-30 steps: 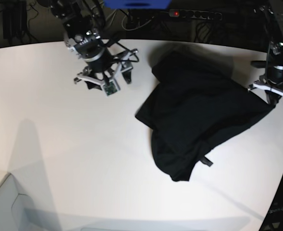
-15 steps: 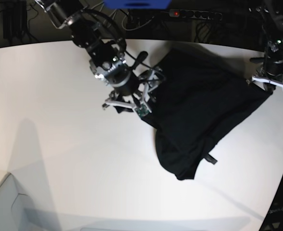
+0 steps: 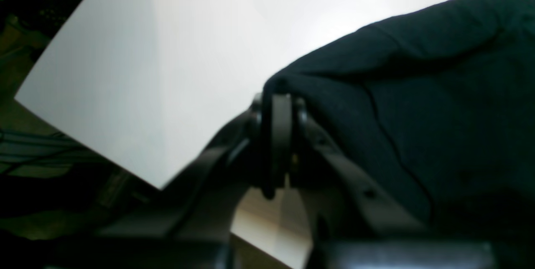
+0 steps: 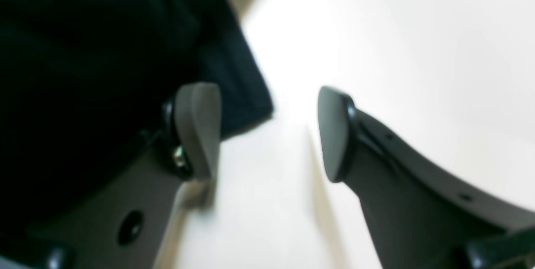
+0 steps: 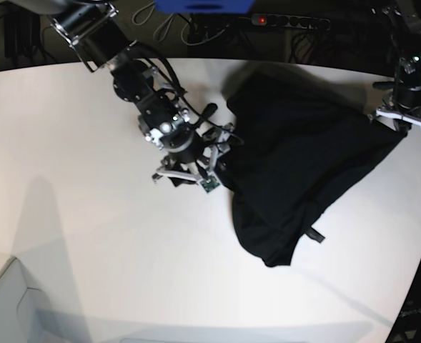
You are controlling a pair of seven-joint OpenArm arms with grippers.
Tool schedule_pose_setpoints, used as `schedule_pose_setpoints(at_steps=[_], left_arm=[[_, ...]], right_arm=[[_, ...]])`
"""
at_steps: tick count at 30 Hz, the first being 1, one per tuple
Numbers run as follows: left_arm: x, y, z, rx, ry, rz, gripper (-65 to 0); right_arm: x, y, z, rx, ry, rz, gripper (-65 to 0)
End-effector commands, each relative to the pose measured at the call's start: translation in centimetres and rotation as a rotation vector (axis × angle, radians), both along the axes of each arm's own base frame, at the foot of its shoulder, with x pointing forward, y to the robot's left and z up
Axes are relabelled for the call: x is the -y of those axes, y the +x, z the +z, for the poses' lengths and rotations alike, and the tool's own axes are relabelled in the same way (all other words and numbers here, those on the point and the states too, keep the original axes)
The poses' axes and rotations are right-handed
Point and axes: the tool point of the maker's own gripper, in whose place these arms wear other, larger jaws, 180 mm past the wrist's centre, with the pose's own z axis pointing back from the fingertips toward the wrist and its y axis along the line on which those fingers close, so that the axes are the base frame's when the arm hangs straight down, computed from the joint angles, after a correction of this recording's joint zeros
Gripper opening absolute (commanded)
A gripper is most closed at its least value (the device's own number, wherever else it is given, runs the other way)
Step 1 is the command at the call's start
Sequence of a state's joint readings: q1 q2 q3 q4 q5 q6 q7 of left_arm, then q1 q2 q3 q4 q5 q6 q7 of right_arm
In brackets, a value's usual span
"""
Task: Layout the t-shirt on the table in an organized manner, then fold the t-shirt properly
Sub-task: 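Grasp the shirt edge with the left gripper and stretch it apart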
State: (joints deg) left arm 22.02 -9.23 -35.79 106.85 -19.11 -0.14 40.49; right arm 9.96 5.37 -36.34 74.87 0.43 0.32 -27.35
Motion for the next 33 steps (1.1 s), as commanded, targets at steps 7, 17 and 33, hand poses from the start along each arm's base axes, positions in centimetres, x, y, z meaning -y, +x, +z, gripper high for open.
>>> schedule_pose_setpoints(at_steps=[7, 17, 33], left_arm=[[-0.5, 0.5, 1.3, 0.037, 0.032, -0.001, -64.6], [-0.6, 0.7, 1.5, 0.048, 0.036, 0.001, -64.6], [-5.3, 0.3, 4.6, 0.133, 0.081, 0.138, -64.6]], right_arm=[[-1.5, 1.4, -1.1, 0.003, 0.023, -0.004, -27.9], [1.4, 1.1, -4.2, -0.066, -0.052, -0.040, -65.0], [20.3, 10.6, 8.0, 0.238, 0.038, -0.525, -65.0]])
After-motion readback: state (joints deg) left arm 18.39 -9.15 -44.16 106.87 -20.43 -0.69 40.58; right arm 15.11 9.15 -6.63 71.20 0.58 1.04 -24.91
